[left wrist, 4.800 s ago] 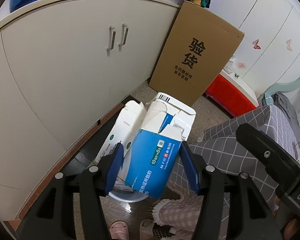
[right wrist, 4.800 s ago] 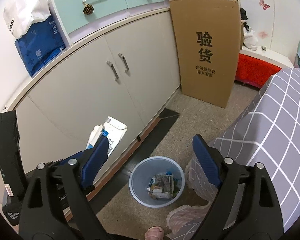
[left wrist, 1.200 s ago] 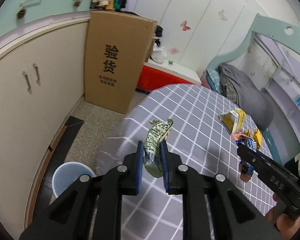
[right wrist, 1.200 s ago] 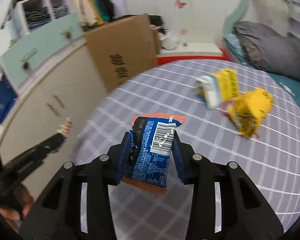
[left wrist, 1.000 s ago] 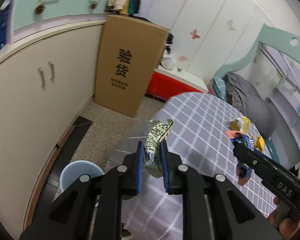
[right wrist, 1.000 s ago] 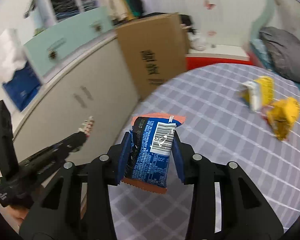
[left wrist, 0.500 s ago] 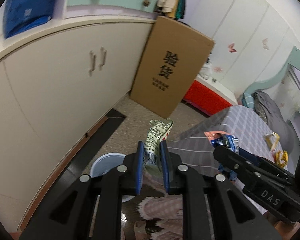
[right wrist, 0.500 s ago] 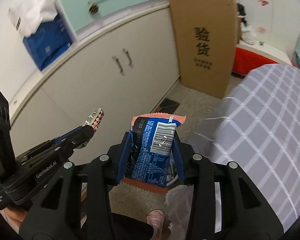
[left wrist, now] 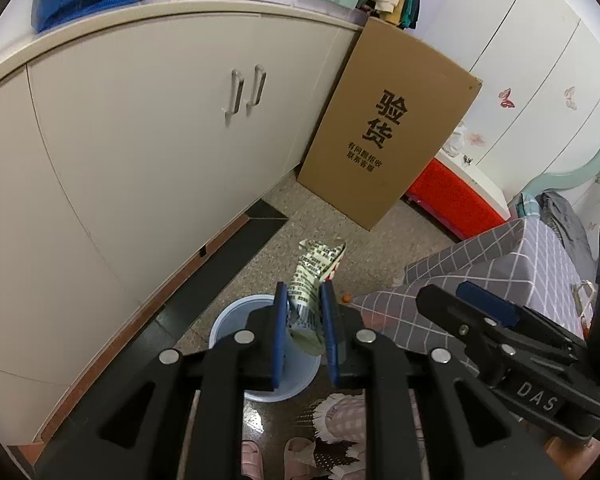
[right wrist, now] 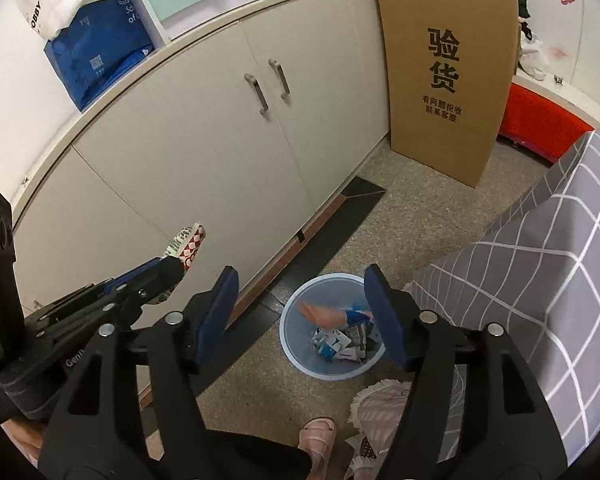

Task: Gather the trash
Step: 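Open the left gripper over the bucket to drop the green wrapper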

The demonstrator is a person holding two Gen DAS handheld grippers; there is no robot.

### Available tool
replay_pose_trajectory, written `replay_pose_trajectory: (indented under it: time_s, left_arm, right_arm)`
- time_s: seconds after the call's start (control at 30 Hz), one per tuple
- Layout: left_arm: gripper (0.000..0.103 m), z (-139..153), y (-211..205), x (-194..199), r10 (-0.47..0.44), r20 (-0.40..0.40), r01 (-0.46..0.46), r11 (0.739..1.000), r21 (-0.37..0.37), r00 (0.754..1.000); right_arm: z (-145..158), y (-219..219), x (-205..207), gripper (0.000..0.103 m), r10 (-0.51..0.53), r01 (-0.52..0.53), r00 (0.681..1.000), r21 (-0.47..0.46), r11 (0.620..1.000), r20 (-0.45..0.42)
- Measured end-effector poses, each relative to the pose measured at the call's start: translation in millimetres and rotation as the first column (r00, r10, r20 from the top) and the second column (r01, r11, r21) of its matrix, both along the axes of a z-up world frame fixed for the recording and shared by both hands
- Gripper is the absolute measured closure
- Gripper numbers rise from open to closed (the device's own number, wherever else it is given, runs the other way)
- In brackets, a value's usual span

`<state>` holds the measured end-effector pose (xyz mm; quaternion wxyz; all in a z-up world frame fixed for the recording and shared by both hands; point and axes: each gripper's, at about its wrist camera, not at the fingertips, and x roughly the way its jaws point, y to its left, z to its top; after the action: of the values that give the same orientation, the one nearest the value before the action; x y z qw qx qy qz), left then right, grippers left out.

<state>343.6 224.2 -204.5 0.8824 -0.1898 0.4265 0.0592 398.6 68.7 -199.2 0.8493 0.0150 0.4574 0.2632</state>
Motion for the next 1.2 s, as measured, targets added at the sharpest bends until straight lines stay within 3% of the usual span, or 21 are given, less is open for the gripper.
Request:
replay_pose_trajectory:
  time_s: [0.37,1.2]
  left_arm:
    - [0.087,-22,-11,14,-0.019,-0.047,0.018,1.0,-0.01,0.999]
    - [0.086,-18,-32,33,-0.066,-0.066,0.067,0.998,0.012,0.996]
  right_arm:
    - [0,-21,5,0.03,-0.069,0.069,0.998,0.035,0.997,0.002]
    - [6,-34,3,0.028,-0.103,0.1,0.994,0.072,0.992,0.036]
